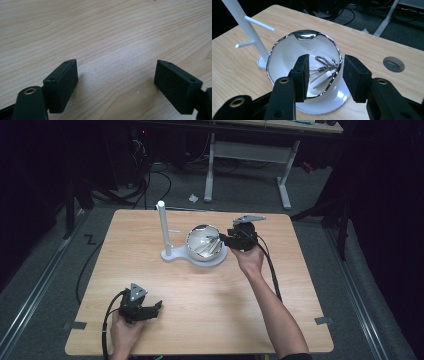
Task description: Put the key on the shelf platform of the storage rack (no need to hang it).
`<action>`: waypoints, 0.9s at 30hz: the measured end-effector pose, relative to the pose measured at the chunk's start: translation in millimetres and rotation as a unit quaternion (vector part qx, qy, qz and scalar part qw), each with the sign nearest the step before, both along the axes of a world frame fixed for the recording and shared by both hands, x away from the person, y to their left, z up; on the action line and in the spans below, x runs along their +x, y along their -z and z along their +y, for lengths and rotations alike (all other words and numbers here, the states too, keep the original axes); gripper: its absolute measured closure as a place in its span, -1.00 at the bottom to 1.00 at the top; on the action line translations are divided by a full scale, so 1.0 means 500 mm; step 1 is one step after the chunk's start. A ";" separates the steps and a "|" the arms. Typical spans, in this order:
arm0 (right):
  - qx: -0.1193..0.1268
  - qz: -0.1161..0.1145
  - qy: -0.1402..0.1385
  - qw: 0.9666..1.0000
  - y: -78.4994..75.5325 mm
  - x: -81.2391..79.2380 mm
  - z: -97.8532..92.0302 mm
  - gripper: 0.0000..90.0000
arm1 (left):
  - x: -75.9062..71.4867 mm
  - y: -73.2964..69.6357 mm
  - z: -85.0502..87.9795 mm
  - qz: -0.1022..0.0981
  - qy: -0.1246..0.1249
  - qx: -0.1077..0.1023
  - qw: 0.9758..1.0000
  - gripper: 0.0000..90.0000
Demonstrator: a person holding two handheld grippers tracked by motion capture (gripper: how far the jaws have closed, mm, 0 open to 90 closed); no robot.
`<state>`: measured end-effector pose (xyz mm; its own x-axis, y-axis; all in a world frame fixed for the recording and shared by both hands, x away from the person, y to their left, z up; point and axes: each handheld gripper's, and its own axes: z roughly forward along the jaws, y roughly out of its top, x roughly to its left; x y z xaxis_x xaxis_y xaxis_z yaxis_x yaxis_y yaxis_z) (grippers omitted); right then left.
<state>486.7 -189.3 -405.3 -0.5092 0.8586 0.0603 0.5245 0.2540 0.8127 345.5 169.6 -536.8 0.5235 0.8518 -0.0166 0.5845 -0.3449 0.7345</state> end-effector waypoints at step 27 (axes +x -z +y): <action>0.015 -0.013 0.020 1.000 -0.018 -0.065 -0.106 0.24 | 0.000 0.000 0.000 -0.001 0.001 -0.001 1.000 -0.57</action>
<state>454.5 -242.3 -396.3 -0.4767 0.8760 0.0740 0.5124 0.2085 0.8331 345.4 169.4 -536.9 0.5254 0.8507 -0.0171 0.5828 -0.3451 0.7357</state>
